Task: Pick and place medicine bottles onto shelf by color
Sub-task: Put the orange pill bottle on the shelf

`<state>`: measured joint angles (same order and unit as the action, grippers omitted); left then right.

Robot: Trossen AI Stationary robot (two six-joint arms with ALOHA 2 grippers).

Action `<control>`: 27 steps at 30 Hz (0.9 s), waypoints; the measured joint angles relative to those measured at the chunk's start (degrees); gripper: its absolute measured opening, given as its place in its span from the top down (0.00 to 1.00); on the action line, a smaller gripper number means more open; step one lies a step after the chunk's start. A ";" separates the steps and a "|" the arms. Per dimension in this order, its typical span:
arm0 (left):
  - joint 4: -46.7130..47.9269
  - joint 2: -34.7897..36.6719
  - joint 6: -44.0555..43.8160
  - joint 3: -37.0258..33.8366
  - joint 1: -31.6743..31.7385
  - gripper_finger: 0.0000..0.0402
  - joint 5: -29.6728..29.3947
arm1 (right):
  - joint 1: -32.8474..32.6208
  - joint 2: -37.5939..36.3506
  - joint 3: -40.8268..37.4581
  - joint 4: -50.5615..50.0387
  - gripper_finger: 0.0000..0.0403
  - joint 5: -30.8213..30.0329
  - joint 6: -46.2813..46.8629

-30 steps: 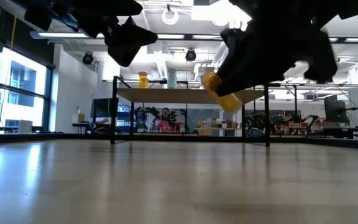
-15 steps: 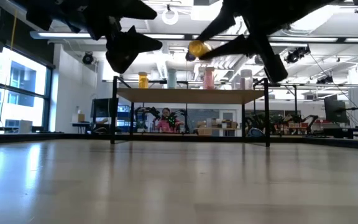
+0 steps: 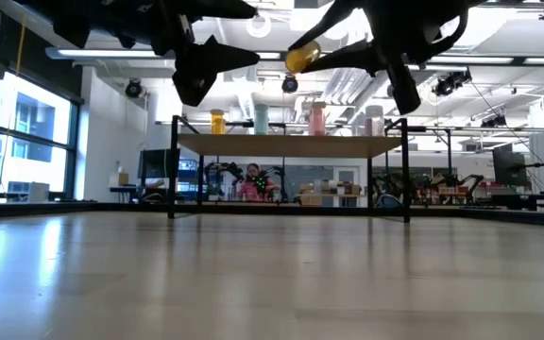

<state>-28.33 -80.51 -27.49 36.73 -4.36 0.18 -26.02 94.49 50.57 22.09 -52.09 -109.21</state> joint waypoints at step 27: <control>-9.22 -8.59 2.00 3.47 1.29 0.46 -2.01 | 0.00 -0.02 0.00 6.18 0.81 3.05 -4.84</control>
<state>-37.55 -89.10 -25.49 40.20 -3.06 -1.84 -26.02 94.48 50.57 28.27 -49.04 -114.06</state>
